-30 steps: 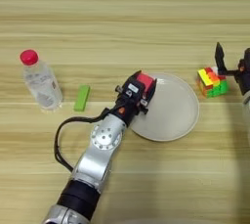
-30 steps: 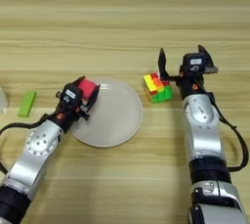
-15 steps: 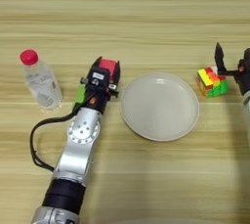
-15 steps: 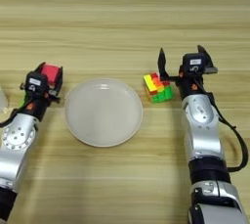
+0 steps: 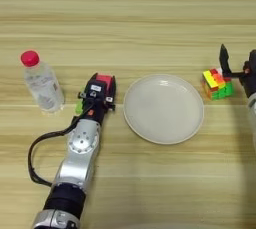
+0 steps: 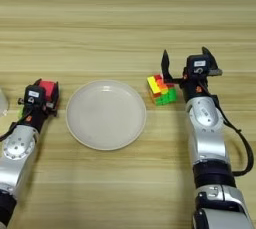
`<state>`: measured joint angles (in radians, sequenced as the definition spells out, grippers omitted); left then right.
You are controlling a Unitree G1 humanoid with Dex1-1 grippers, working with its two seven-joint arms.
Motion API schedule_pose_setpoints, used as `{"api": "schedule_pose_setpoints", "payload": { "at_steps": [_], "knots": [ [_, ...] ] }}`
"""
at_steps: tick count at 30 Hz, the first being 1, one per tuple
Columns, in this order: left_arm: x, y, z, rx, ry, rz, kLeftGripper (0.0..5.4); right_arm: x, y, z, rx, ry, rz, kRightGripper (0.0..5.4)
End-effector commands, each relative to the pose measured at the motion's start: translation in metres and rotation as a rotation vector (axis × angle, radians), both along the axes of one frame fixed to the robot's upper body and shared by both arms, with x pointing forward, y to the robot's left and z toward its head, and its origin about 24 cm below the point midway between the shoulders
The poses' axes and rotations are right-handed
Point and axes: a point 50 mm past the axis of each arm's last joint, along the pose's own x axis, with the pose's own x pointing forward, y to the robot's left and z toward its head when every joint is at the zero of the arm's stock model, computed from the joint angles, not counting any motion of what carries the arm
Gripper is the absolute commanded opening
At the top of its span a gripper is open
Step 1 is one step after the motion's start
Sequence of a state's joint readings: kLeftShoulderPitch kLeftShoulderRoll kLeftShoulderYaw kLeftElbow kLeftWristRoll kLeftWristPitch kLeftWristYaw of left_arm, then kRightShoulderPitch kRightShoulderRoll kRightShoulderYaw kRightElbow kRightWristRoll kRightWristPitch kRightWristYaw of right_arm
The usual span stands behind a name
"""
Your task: Move the objects on the table
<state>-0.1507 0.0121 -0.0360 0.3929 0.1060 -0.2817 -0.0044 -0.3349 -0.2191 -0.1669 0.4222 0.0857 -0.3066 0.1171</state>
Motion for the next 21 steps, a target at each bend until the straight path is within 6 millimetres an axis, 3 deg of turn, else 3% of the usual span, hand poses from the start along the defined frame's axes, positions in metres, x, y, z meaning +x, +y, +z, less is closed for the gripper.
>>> {"api": "schedule_pose_setpoints", "payload": {
  "at_steps": [1, 12, 13, 21],
  "knots": [
    [0.002, -0.002, 0.002, -0.017, -0.009, -0.012, 2.27, 0.0, -0.001, -0.001, 0.011, 0.01, -0.004, 5.4],
    [0.001, -0.008, 0.002, -0.017, -0.009, -0.044, 2.27, -0.001, -0.001, -0.001, 0.01, 0.011, -0.001, 5.4],
    [0.001, -0.008, 0.002, -0.015, -0.008, -0.048, 2.63, 0.0, -0.001, -0.001, 0.01, 0.011, -0.002, 5.4],
    [0.0, -0.014, 0.001, -0.009, -0.005, -0.082, 3.36, 0.0, 0.0, -0.002, 0.01, 0.013, 0.001, 5.4]
  ]
}}
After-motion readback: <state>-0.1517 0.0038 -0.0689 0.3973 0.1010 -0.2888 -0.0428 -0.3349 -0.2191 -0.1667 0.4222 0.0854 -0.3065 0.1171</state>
